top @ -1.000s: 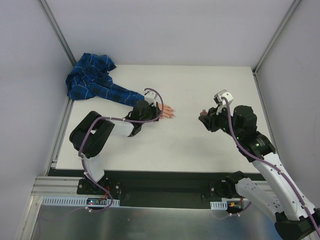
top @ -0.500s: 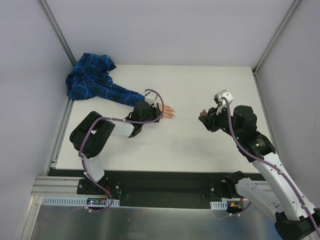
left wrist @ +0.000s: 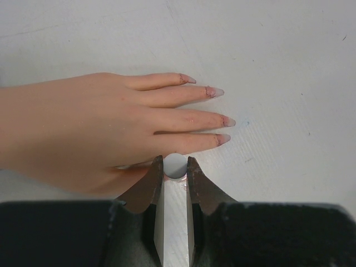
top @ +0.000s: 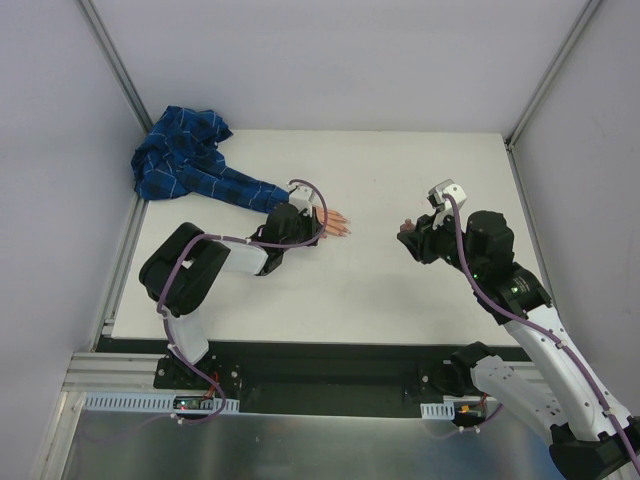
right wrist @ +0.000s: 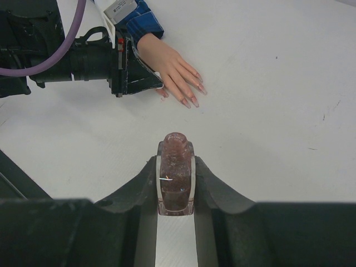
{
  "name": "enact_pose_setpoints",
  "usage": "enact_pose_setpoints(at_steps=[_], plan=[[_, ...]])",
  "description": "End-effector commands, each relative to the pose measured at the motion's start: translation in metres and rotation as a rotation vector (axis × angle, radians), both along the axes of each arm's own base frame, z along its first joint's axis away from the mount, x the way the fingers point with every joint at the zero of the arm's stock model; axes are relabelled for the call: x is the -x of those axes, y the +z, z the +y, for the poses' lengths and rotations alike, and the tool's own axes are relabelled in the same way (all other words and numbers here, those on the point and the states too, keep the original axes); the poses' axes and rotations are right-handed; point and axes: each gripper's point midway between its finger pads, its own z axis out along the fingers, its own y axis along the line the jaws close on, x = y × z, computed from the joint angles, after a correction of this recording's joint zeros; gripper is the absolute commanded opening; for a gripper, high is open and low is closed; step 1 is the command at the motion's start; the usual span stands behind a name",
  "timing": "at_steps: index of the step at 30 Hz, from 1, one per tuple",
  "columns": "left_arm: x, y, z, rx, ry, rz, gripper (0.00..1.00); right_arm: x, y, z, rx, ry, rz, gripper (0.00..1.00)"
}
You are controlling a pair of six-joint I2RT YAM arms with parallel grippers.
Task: Paint the nails
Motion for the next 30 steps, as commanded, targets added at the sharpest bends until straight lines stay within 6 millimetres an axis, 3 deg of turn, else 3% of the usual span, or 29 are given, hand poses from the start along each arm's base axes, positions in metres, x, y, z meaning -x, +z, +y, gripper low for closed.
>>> enact_pose_setpoints(at_steps=[1, 30], plan=[[-0.01, 0.018, 0.004, 0.018, 0.037, -0.052, 0.0, -0.002, 0.015, 0.001, -0.041, -0.002, -0.052, 0.0], [-0.016, 0.027, 0.01, 0.006, 0.042, -0.089, 0.0, -0.002, 0.014, 0.001, -0.04, -0.002, -0.047, 0.0]])
